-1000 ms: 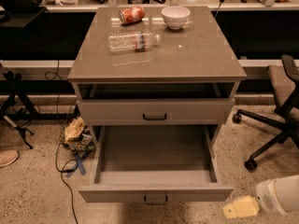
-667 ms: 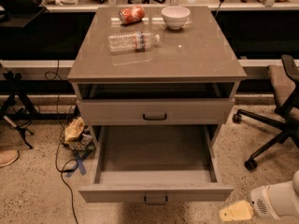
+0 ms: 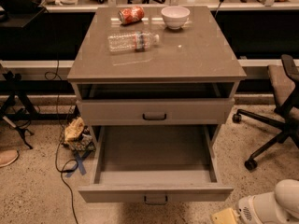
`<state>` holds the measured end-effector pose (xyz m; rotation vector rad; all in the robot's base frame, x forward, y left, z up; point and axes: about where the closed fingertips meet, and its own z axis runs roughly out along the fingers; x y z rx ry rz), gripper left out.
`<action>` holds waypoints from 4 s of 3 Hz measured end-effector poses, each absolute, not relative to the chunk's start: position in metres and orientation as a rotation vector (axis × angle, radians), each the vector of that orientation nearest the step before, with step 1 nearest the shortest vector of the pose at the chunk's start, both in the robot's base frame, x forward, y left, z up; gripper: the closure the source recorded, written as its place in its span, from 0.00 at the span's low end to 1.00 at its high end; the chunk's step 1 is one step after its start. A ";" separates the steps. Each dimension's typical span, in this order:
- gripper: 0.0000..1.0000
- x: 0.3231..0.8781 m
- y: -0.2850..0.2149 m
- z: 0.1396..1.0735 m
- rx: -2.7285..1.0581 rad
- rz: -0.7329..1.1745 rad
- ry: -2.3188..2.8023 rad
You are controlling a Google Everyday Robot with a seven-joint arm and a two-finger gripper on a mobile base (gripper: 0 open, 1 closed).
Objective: Close middle drawer
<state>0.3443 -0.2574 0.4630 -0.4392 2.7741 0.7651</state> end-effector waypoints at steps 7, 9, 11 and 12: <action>1.00 0.531 -0.190 0.410 -0.428 0.662 2.404; 1.00 0.598 -0.159 0.441 -0.452 0.691 2.230; 1.00 0.617 -0.152 0.470 -0.389 0.711 2.106; 1.00 0.560 -0.189 0.466 -0.243 0.680 2.096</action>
Offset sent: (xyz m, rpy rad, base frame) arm 0.1072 0.0342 -0.0891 0.0279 -0.1759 -0.0836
